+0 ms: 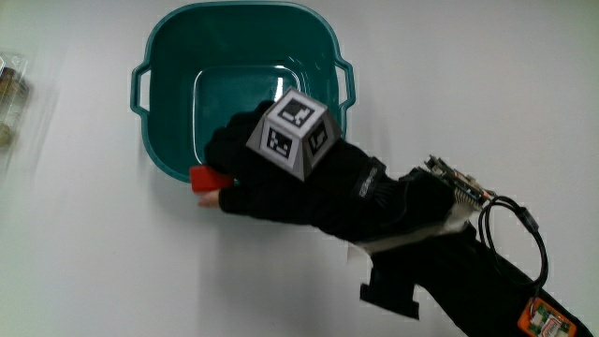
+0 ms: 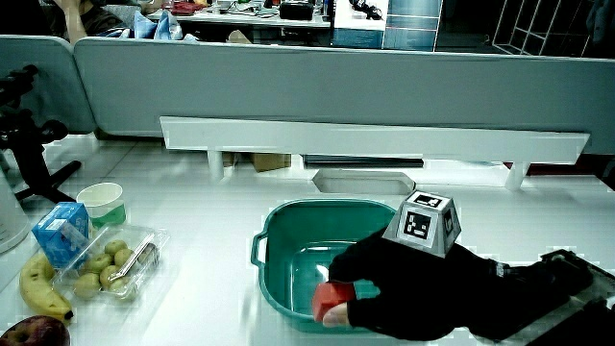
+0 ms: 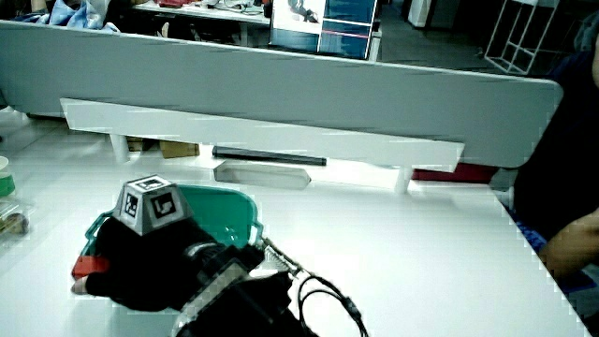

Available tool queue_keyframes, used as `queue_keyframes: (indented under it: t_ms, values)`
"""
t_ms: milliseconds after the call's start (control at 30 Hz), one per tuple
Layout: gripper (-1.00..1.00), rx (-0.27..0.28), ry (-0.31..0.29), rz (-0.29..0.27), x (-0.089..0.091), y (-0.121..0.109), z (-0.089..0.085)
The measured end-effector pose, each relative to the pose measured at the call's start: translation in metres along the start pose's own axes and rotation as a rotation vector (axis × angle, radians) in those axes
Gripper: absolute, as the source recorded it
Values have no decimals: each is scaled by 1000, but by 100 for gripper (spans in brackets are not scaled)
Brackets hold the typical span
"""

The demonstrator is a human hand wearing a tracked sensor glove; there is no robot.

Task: Place red block

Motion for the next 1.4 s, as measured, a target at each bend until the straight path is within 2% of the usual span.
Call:
queue_keyframes:
  t_ms: [67,300,467,600,667,833,900,1000,1267,1367,1400]
  values:
    - [0,13,-32,-35,7,1,0]
    - [0,-13,15,-107,34,12,-11]
    - [0,-38,-23,-168,46,24,-21]
    - [0,-67,-3,-192,53,33,-25]
    - [0,-67,37,-194,57,36,-26]
    - [0,-126,19,-250,68,45,-39]
    - [0,-155,32,-269,74,49,-45]
    - [0,-172,24,-306,81,53,-52]
    - [0,-236,-25,-350,85,63,-64]
    - [0,-238,-10,-360,88,64,-67]
    - [0,-236,-27,-368,88,64,-67]
